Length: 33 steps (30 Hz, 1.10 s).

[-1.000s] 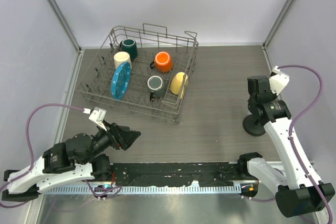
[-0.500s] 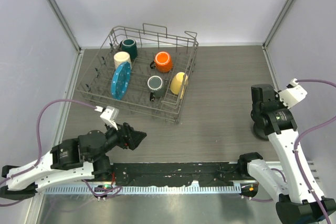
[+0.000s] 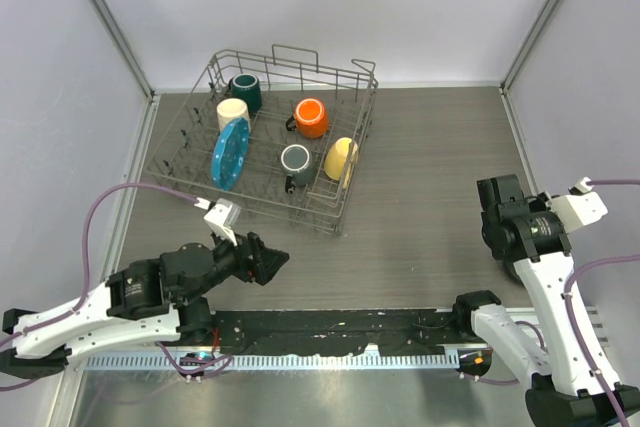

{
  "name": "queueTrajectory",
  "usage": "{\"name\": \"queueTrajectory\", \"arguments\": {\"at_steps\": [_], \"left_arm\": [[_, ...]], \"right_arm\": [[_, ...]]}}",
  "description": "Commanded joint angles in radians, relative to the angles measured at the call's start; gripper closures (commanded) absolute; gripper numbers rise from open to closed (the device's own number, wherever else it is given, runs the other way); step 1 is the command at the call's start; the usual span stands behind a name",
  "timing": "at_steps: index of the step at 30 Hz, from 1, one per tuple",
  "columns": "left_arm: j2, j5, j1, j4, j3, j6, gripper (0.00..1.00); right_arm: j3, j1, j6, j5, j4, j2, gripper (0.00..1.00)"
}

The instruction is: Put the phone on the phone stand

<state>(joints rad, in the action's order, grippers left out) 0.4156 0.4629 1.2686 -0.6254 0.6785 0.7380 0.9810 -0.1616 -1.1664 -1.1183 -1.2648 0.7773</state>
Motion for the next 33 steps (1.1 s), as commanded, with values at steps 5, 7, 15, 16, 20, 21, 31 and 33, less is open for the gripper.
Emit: {"name": "queueTrajectory", "arguments": {"at_steps": [5,7,15,16,20,21,31,33], "left_arm": [[0.071,-0.039,-0.002,0.088,0.049,-0.041,0.21],[0.078,-0.044,-0.002,0.096,0.041,-0.049,0.21],[0.039,-0.027,-0.002,0.087,0.035,-0.029,0.21],[0.034,-0.021,-0.002,0.081,0.033,-0.031,0.21],[0.04,-0.017,-0.002,0.056,0.055,-0.035,0.21],[0.041,-0.018,-0.002,0.053,0.058,-0.037,0.21],[0.083,-0.041,-0.002,0.076,0.067,-0.043,0.21],[0.08,-0.038,-0.002,0.081,0.064,-0.043,0.21]], "right_arm": [[0.05,0.002,-0.271,-0.227,-0.153,-0.024,0.99],[0.036,0.002,-0.304,-0.23,-0.151,-0.009,0.99],[0.033,0.0,-0.401,-0.215,-0.186,0.042,0.99],[0.027,0.0,-0.407,-0.213,-0.194,0.037,0.99],[0.012,0.0,-0.411,-0.248,-0.206,0.004,0.99],[0.015,0.0,-0.404,-0.248,-0.212,-0.001,0.99],[-0.038,0.0,-0.339,-0.247,-0.148,-0.018,0.9],[-0.041,0.0,-0.329,-0.252,-0.137,-0.023,0.86]]}}
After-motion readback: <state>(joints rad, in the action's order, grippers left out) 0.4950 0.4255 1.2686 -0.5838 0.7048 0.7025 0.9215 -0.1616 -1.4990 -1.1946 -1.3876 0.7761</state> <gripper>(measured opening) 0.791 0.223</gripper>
